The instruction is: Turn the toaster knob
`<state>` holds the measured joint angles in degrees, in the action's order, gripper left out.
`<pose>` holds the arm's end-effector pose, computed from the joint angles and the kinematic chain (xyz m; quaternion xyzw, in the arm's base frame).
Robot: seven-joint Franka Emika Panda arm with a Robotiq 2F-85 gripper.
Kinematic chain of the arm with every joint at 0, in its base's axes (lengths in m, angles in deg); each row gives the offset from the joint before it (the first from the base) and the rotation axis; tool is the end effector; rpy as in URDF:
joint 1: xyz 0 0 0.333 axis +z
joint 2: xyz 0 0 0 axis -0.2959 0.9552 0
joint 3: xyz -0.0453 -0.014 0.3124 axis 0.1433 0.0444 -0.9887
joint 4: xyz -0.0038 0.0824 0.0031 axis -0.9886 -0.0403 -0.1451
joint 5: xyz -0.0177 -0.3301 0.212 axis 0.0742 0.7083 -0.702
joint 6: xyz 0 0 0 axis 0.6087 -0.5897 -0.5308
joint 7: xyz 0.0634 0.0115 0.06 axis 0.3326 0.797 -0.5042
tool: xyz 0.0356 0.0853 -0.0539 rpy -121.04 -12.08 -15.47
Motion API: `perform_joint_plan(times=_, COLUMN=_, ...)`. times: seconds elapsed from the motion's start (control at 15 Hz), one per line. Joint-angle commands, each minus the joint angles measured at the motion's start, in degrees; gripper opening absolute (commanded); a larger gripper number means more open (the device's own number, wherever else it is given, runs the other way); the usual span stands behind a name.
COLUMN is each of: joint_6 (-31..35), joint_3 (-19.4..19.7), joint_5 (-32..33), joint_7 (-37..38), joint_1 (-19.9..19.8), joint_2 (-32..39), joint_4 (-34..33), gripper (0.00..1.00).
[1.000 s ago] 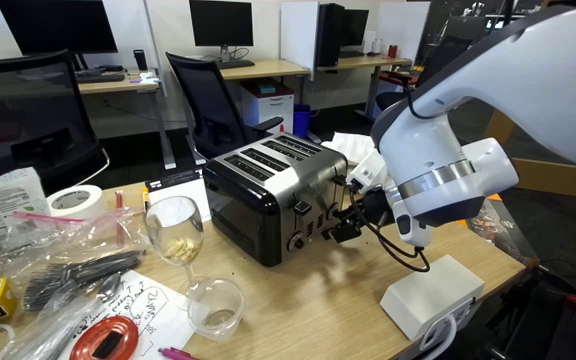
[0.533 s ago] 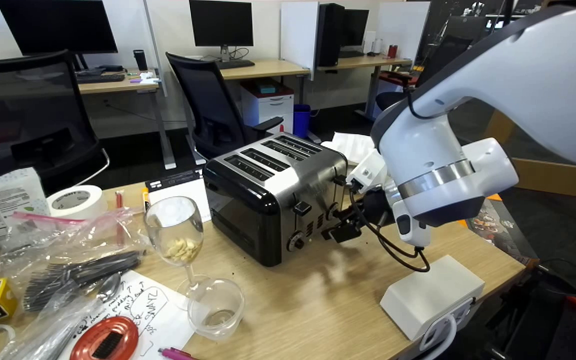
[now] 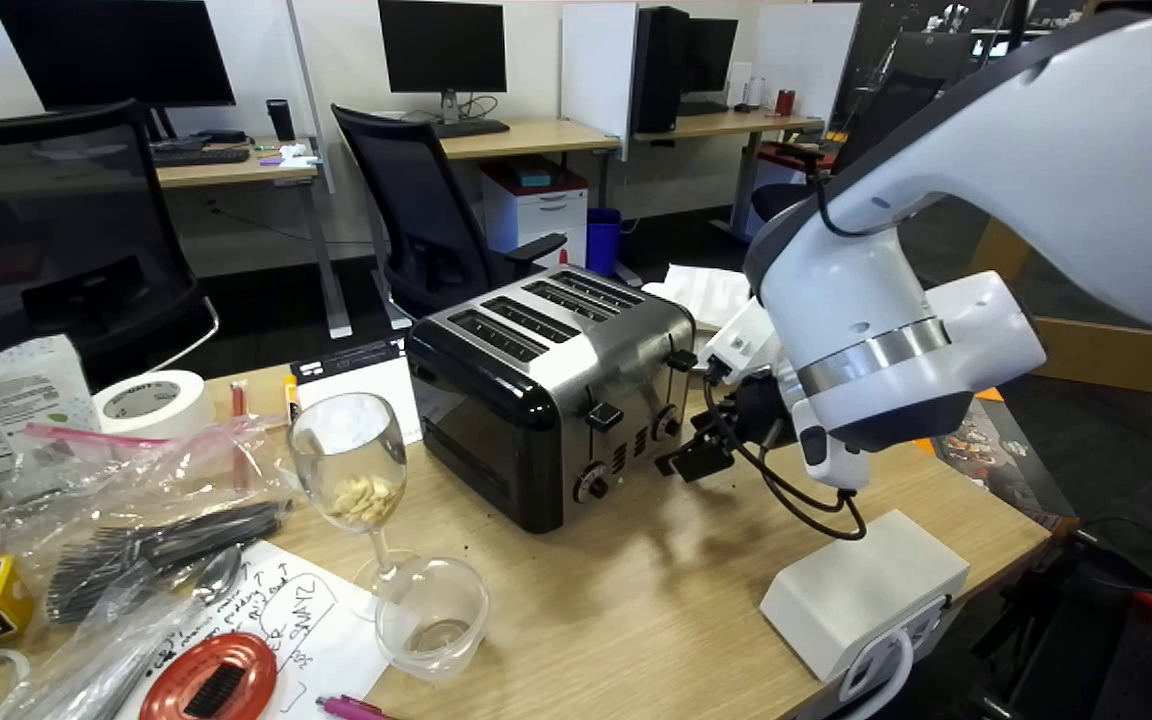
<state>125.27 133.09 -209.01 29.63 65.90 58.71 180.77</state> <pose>0.4283 0.0943 0.1225 -0.1349 0.9241 0.0486 0.3543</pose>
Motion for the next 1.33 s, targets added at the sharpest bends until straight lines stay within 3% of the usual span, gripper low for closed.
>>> perform_joint_plan(times=0.0, joint_6=2.0, joint_3=0.0, joint_5=0.0, joint_7=1.5, joint_1=-0.2, joint_2=0.8, joint_4=-0.3, gripper=1.0)
perform_joint_plan(times=0.6, joint_6=3.1, joint_3=2.6, joint_5=0.0, joint_7=4.4, joint_1=0.6, joint_2=3.4, joint_4=-2.1, gripper=1.0)
perform_joint_plan(times=0.93, joint_6=4.0, joint_3=1.6, joint_5=0.0, joint_7=5.5, joint_1=0.9, joint_2=5.6, joint_4=-2.7, gripper=0.98)
perform_joint_plan(times=1.27, joint_6=3.8, joint_3=1.4, joint_5=0.0, joint_7=7.2, joint_1=1.7, joint_2=7.4, joint_4=-3.0, gripper=0.57)
